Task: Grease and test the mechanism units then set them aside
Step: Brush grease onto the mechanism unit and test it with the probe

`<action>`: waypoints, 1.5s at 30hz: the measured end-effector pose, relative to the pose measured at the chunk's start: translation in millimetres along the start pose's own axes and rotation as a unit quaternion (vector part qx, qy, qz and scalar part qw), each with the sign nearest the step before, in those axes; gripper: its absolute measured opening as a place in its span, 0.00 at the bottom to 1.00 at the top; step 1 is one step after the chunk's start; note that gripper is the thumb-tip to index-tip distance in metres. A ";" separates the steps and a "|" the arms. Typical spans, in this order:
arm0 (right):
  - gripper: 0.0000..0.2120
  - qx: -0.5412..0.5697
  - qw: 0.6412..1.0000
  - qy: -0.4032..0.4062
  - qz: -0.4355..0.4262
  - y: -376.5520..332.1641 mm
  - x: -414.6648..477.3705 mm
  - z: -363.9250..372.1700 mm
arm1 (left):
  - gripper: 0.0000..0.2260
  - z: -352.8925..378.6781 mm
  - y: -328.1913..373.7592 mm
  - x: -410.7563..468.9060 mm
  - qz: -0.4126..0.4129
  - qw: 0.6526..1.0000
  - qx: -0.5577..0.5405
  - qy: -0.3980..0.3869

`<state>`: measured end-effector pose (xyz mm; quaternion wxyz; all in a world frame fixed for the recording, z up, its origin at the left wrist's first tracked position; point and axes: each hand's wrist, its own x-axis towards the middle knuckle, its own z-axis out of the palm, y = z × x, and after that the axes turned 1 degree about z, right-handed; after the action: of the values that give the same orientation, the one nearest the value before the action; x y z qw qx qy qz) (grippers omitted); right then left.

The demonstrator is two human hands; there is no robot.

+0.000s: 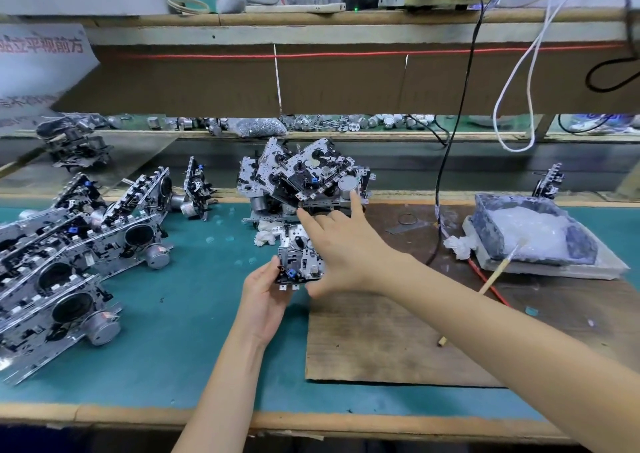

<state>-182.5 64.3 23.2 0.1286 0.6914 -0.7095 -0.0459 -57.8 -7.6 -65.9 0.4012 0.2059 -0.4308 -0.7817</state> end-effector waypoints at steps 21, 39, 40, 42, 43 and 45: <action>0.21 0.172 0.871 -0.236 0.396 96.4 -130.3 20.5 | 0.22 8.9 -12.2 5.0 -0.008 1.000 -0.016 0.005; 0.12 0.209 0.843 0.090 0.486 134.7 -140.5 30.1 | 0.25 16.8 -17.8 3.6 -0.020 1.000 -0.012 -0.014; 0.12 0.200 0.842 0.097 0.492 135.1 -139.2 29.4 | 0.25 17.1 -18.1 3.4 -0.021 1.000 -0.010 -0.015; 0.11 0.195 0.843 0.135 0.483 131.8 -135.9 24.9 | 0.24 17.8 -17.6 2.7 -0.022 1.000 -0.006 -0.012; 0.11 0.205 0.845 0.176 0.461 127.7 -134.0 21.6 | 0.24 17.7 -17.2 2.2 -0.023 1.000 -0.004 -0.008; 0.10 0.260 0.834 0.295 0.386 112.8 -129.0 9.2 | 0.23 17.8 -16.2 1.3 -0.021 1.000 0.001 -0.001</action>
<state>-292.8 195.9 26.5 0.1541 0.3497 -0.8332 0.3997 -77.8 5.4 -69.9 0.3841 0.2146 -0.4274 -0.7898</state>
